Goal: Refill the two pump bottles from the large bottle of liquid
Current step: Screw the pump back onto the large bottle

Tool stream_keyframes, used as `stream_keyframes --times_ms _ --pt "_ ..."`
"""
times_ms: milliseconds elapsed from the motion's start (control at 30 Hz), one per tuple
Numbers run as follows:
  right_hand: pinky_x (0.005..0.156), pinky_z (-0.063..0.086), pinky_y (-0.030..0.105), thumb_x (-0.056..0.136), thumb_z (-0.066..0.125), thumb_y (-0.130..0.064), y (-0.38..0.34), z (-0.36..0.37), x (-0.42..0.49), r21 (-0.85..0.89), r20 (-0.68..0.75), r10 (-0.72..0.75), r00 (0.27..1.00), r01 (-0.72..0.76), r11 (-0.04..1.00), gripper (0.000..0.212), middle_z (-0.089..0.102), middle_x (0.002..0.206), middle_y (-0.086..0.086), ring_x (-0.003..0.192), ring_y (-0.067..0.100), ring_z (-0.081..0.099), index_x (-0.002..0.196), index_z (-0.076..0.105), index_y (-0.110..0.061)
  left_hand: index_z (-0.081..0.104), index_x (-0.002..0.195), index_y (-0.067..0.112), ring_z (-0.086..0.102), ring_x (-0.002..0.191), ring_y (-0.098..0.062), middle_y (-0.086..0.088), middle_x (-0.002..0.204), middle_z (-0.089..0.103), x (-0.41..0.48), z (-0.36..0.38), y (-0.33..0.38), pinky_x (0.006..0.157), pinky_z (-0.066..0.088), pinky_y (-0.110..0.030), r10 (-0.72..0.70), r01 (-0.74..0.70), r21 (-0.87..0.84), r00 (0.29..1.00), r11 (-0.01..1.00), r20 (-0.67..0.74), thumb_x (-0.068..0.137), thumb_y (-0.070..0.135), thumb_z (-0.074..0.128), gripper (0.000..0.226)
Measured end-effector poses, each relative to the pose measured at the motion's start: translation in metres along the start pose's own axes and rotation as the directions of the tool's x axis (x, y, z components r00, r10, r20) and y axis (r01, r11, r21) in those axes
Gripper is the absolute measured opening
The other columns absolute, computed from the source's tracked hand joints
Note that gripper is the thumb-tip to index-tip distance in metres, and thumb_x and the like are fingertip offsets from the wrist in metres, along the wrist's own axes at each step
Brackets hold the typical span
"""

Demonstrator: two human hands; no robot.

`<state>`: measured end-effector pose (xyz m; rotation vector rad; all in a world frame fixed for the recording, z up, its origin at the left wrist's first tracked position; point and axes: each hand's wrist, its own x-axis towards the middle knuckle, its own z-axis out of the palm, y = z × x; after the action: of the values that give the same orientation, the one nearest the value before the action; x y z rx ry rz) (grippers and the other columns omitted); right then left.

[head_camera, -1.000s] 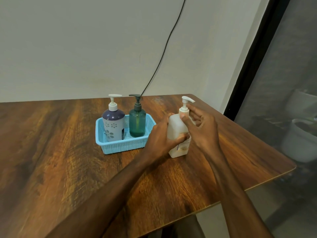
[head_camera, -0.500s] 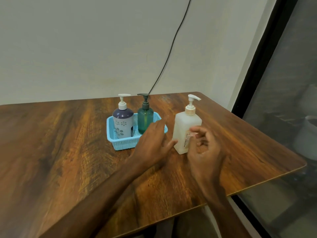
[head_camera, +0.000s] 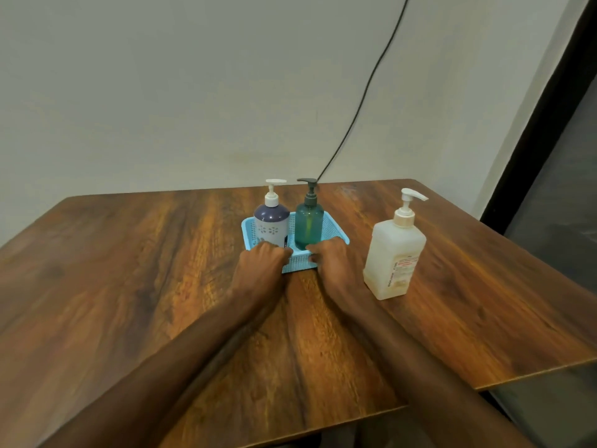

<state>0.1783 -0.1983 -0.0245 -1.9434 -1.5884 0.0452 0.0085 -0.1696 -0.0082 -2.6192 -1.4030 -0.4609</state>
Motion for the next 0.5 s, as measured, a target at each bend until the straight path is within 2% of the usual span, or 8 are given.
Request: stream_keyframes --times_ms 133,333,433,500 --pt "0.081 0.057 0.029 0.097 0.060 -0.029 -0.006 0.006 0.025 -0.032 -0.017 -0.067 0.998 0.067 0.997 0.019 0.066 0.117 0.010 0.103 0.023 0.066 0.112 0.068 -0.020 0.066 0.137 0.019 0.065 0.127 -0.027 -0.009 0.136 0.067 0.031 0.005 -0.014 0.103 0.057 -0.045 -0.026 0.026 0.000 1.000 1.000 0.000 0.102 0.029 0.068 0.036" --pt "0.076 0.060 0.032 0.098 0.057 -0.033 -0.017 0.018 0.066 -0.036 -0.014 -0.031 0.999 0.030 0.999 0.015 0.066 0.104 0.005 0.086 0.014 0.064 0.103 0.063 -0.020 0.065 0.136 0.015 0.067 0.121 -0.028 -0.012 0.134 0.067 0.079 0.018 -0.035 0.099 0.059 -0.041 -0.030 0.030 -0.004 0.998 1.000 0.053 0.104 0.027 0.066 0.034" --pt "0.075 0.057 0.026 0.098 0.057 -0.035 -0.016 0.021 0.077 -0.085 0.024 -0.006 1.000 0.008 0.996 0.018 0.066 0.105 0.003 0.083 0.010 0.062 0.108 0.062 -0.020 0.062 0.137 0.011 0.066 0.123 -0.028 -0.014 0.136 0.065 0.089 0.020 -0.038 0.102 0.057 -0.039 -0.068 0.076 -0.080 0.992 0.994 0.103 0.105 0.029 0.064 0.036" --pt "0.070 0.050 0.015 0.101 0.055 -0.033 -0.016 0.016 0.070 -0.031 0.038 0.009 0.999 -0.008 0.999 0.025 0.065 0.115 0.005 0.083 0.007 0.060 0.121 0.058 -0.019 0.061 0.138 0.012 0.062 0.127 -0.026 -0.013 0.139 0.062 0.086 0.019 -0.035 0.103 0.054 -0.038 -0.076 0.085 -0.080 0.991 0.993 0.111 0.105 0.032 0.064 0.039"
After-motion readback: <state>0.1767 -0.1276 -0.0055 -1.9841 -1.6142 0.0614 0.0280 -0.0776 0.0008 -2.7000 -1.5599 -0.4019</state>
